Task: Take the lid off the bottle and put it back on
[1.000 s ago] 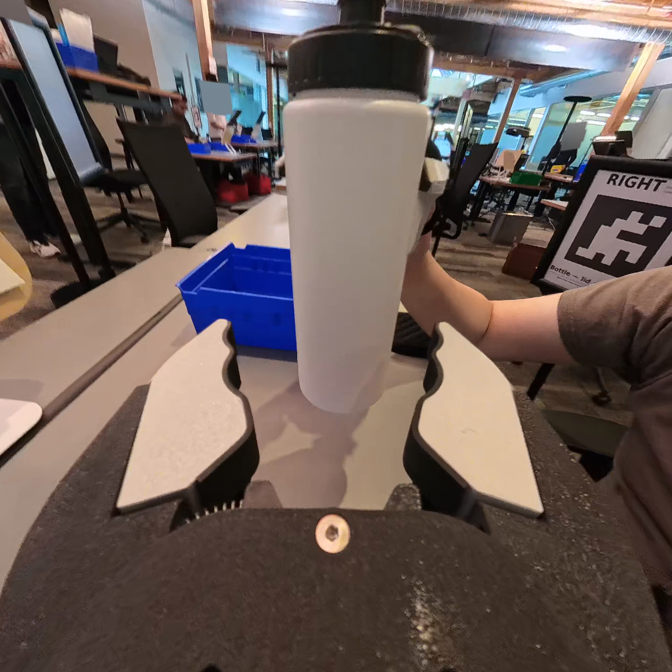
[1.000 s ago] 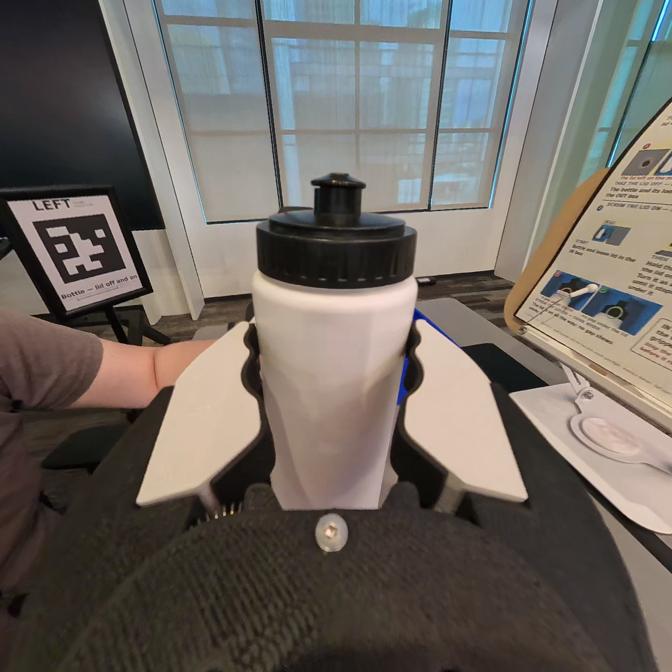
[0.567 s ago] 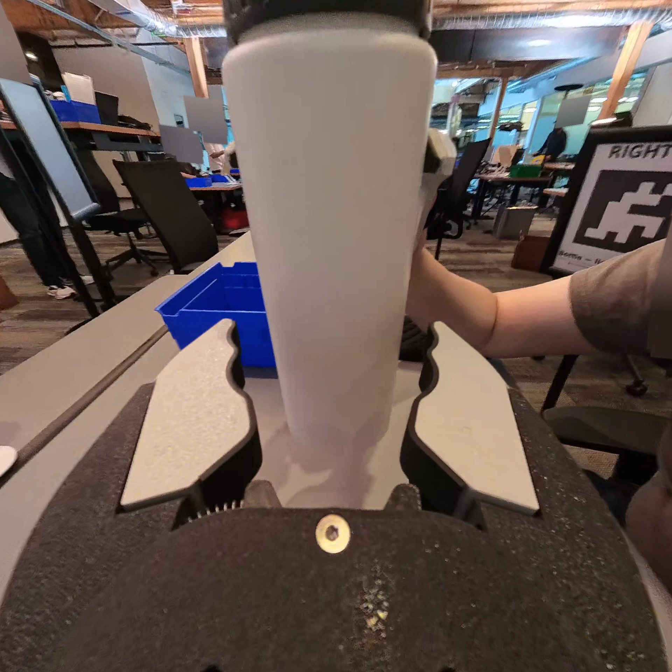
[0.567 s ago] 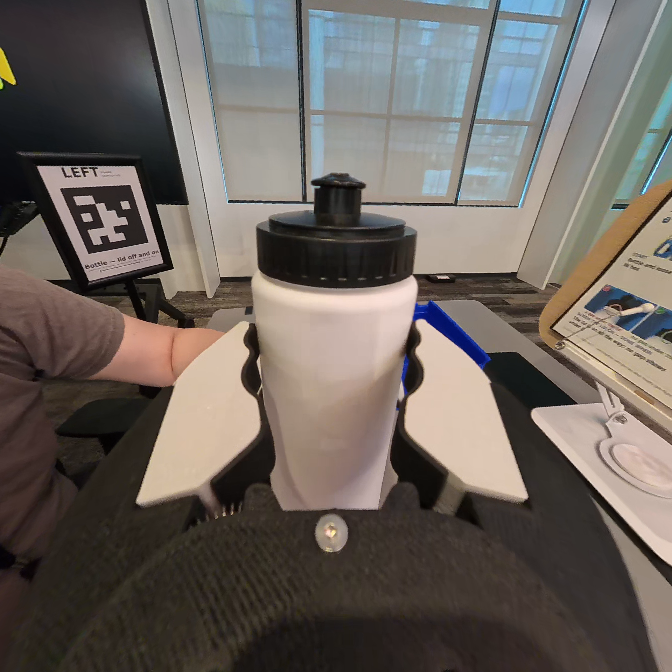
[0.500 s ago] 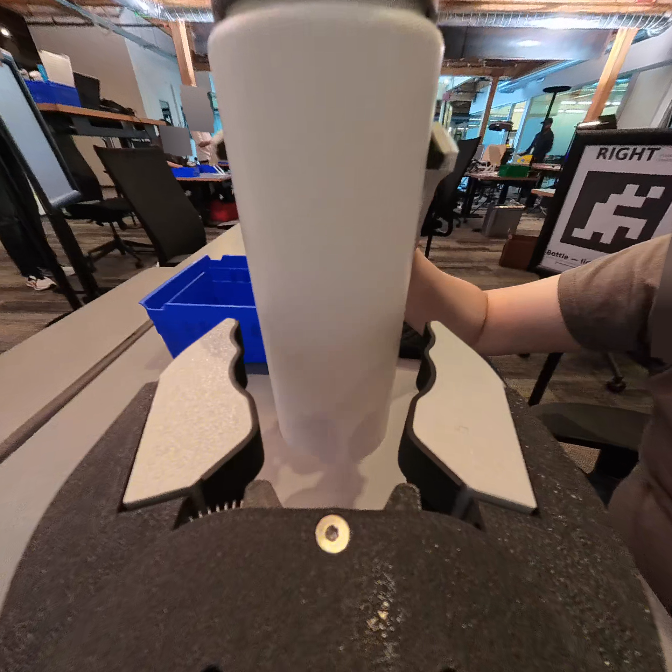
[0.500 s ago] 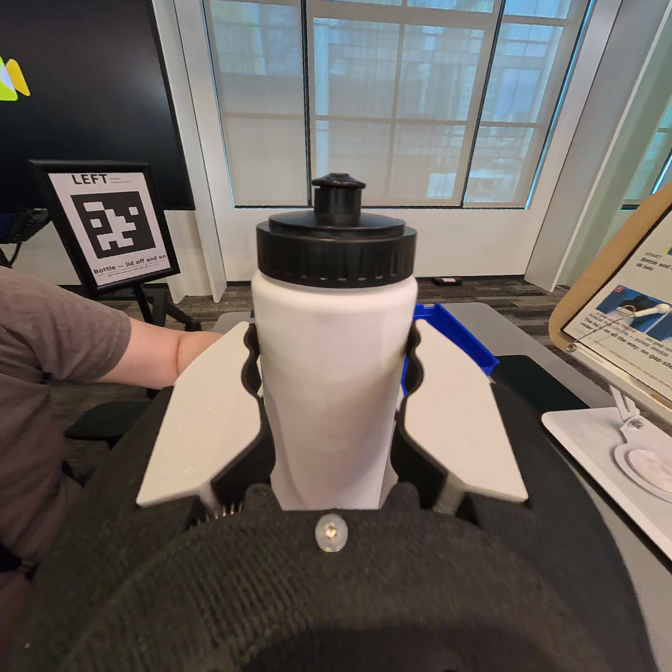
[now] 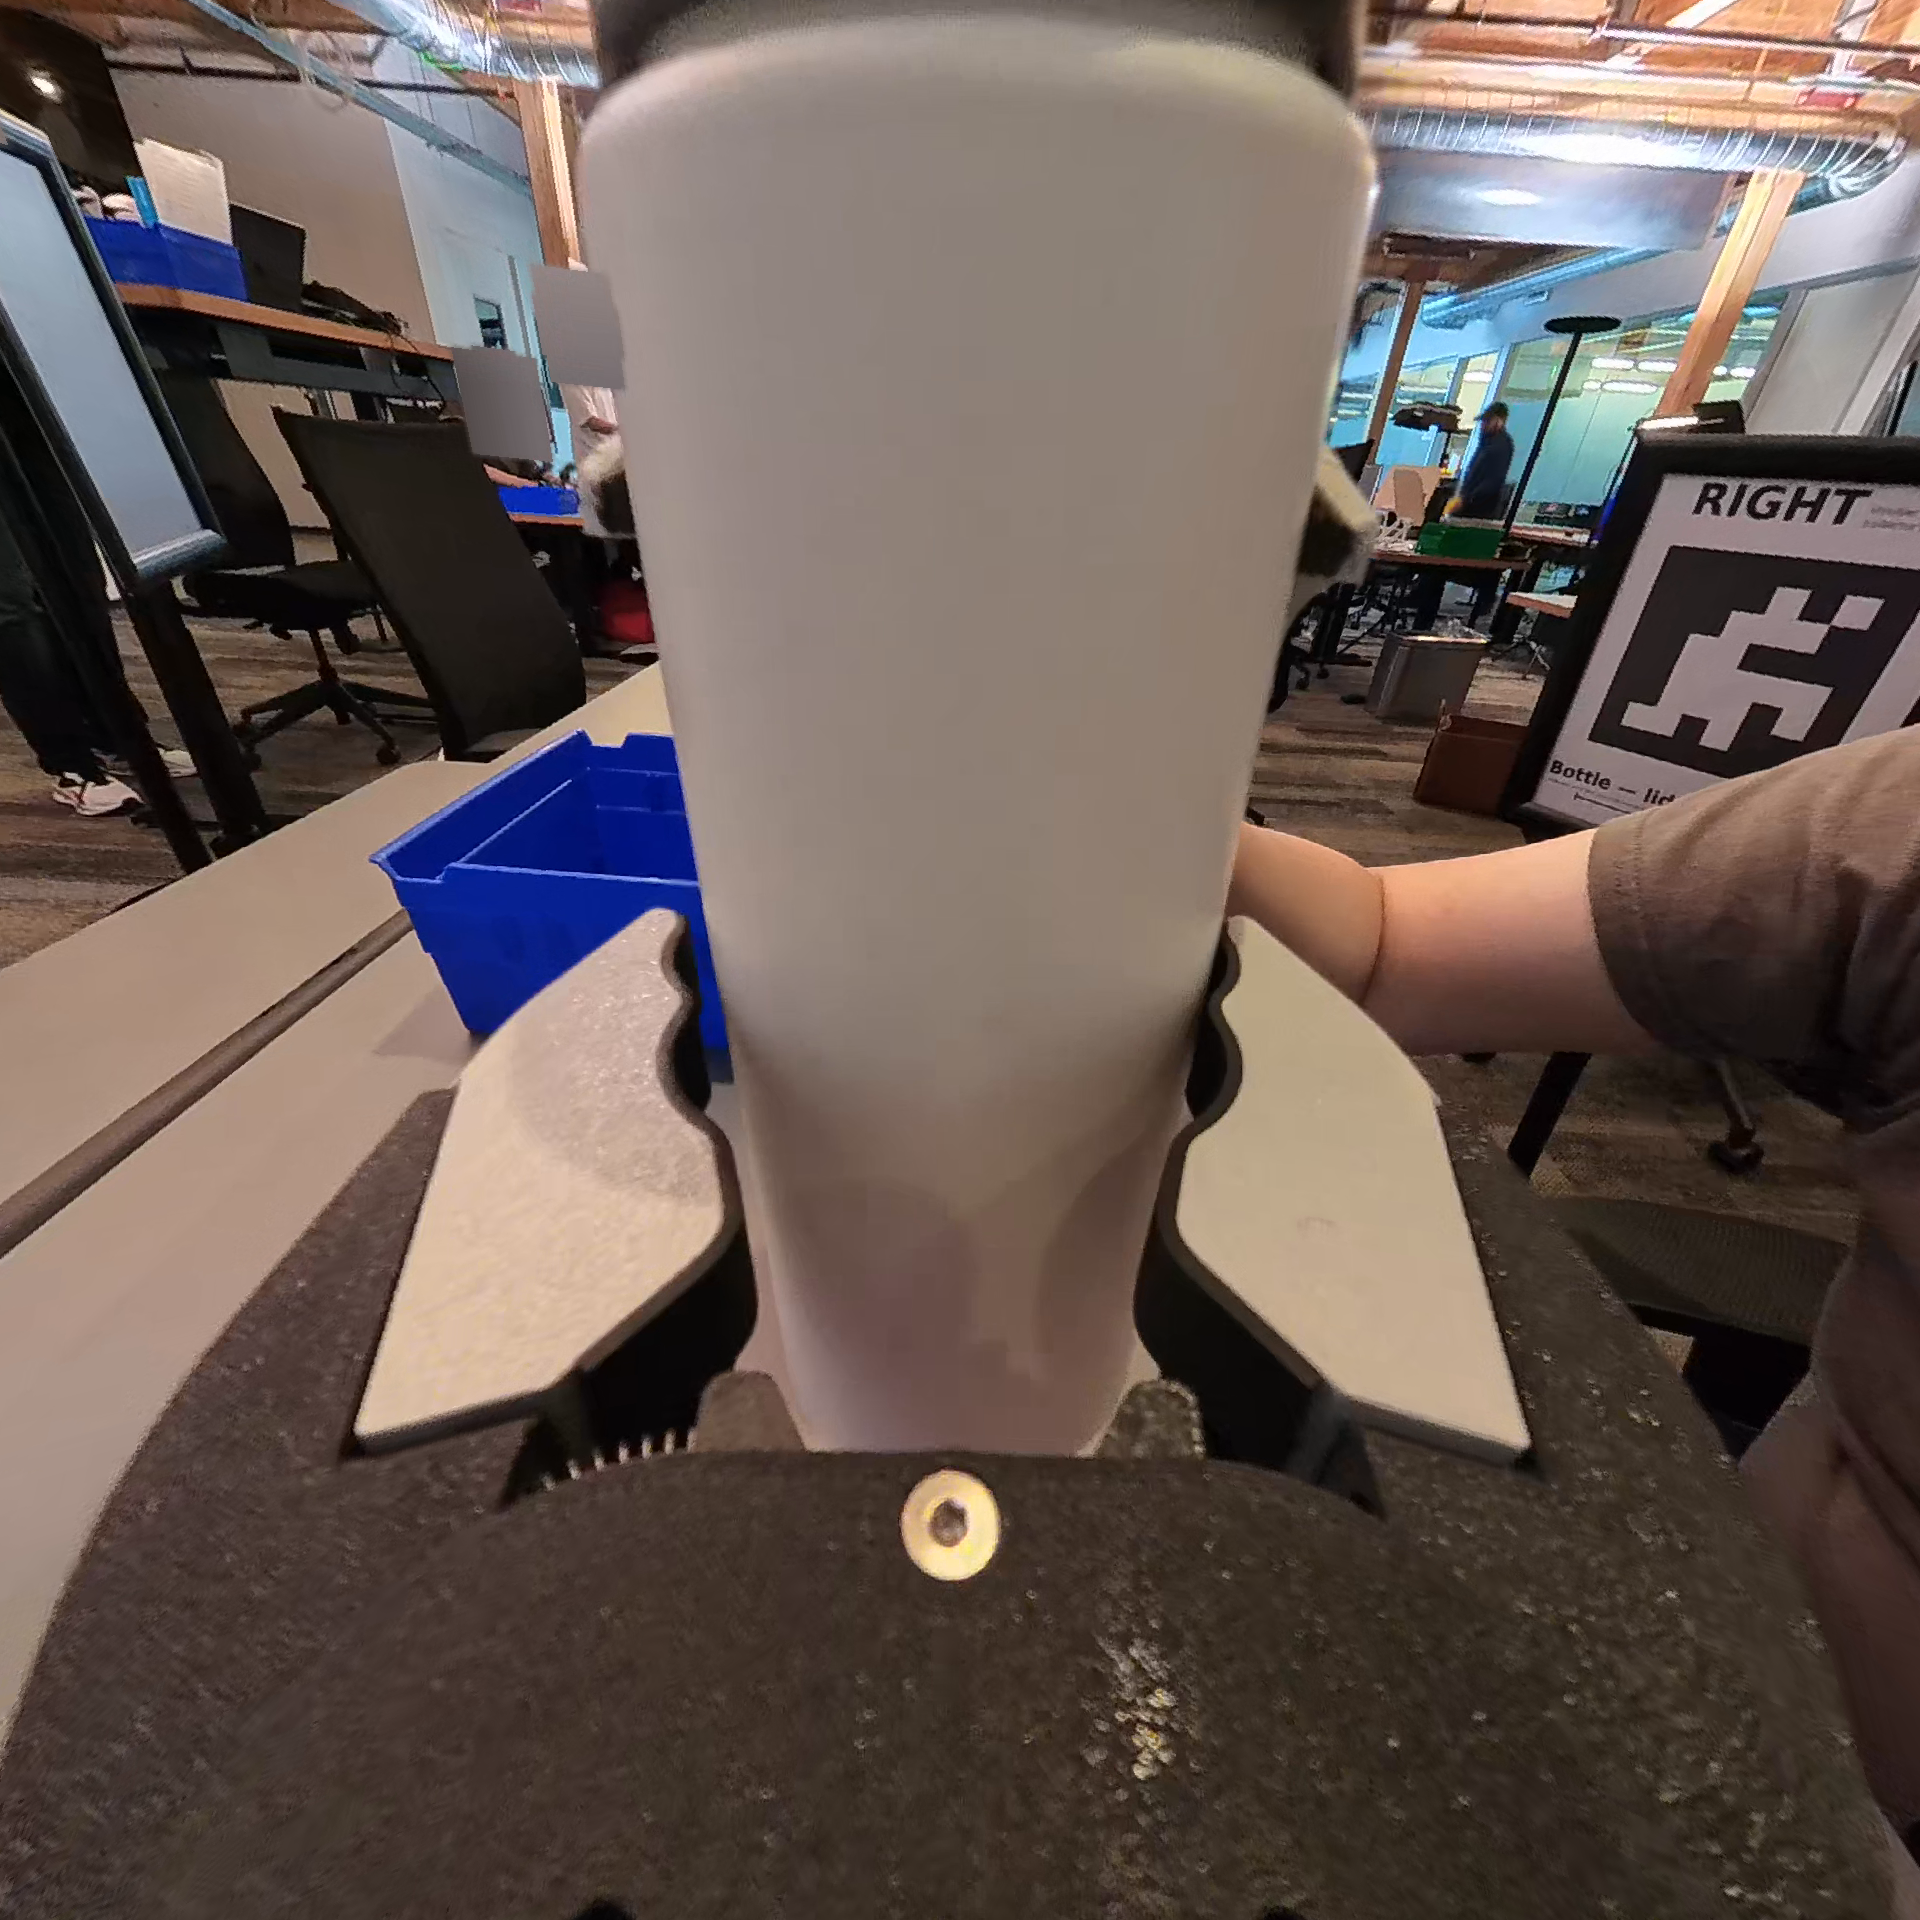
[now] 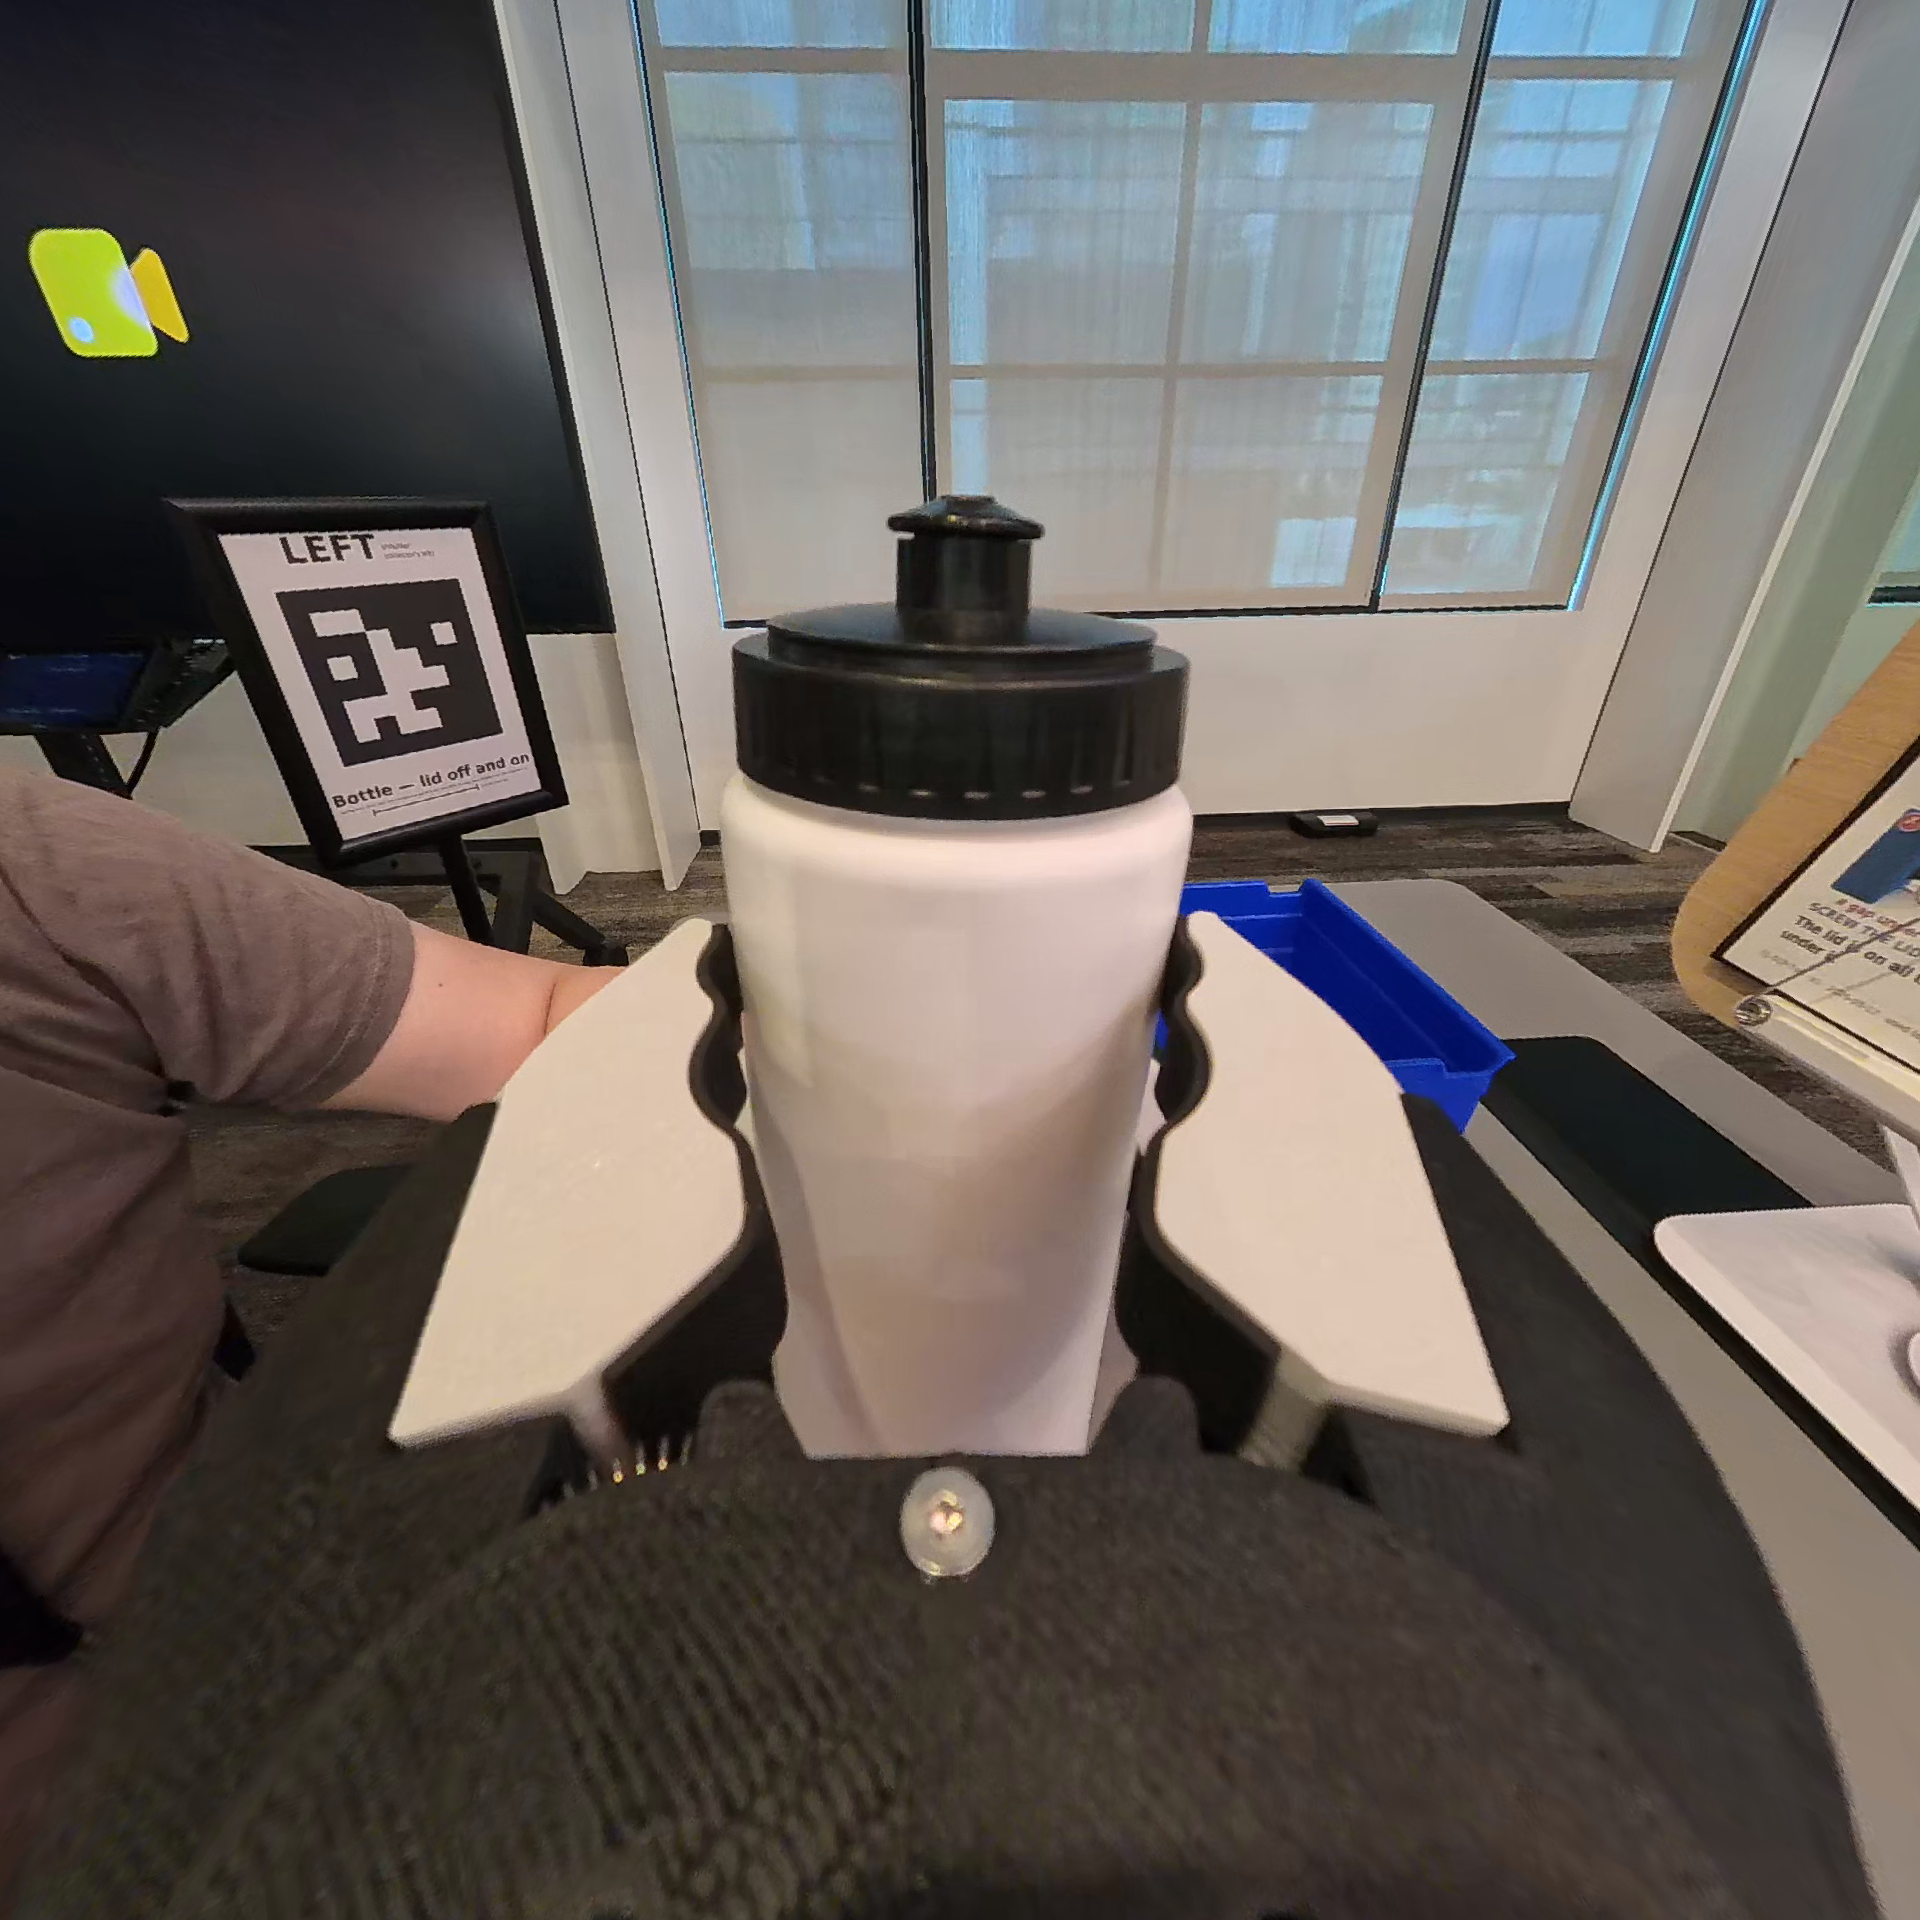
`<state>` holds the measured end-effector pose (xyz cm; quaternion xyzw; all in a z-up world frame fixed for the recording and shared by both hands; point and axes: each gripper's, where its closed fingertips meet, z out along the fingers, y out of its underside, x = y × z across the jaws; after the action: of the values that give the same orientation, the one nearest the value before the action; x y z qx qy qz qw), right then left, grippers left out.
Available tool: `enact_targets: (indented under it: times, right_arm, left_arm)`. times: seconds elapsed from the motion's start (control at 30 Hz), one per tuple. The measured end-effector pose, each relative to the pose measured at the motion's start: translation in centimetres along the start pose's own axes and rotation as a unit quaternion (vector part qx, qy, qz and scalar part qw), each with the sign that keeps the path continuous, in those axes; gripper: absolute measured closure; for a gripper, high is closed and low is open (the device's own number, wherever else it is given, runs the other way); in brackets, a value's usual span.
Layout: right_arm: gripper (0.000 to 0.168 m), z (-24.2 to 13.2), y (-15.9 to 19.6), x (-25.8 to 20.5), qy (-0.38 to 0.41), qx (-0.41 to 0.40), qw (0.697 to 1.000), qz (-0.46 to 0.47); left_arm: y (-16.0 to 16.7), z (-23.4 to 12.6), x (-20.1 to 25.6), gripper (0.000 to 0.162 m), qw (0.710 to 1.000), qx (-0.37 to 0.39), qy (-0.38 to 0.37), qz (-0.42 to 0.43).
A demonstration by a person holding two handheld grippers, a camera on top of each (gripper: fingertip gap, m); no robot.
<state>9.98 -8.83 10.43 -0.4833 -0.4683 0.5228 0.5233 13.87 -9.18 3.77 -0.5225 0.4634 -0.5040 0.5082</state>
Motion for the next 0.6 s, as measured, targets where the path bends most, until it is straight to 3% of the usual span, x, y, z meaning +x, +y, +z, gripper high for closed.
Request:
enact_targets:
  times: [0.37,0.53,0.6]
  right_arm:
    - [0.088,-0.3,0.3,0.0,-0.025,-0.001,1.000,0.009]
    - [0.088,-1.3,2.4,0.5,-0.049,-0.068,0.996,-0.007]
    - [0.090,-2.1,2.7,1.1,-0.046,-0.075,0.996,-0.010]
  left_arm:
    - [0.4,0.4,0.3,0.075,1.000,-0.003,0.003,-0.013]
    - [2.2,1.0,-0.7,0.076,0.999,-0.013,-0.034,0.011]
    - [3.7,1.3,-2.0,0.076,0.996,-0.021,-0.083,0.037]
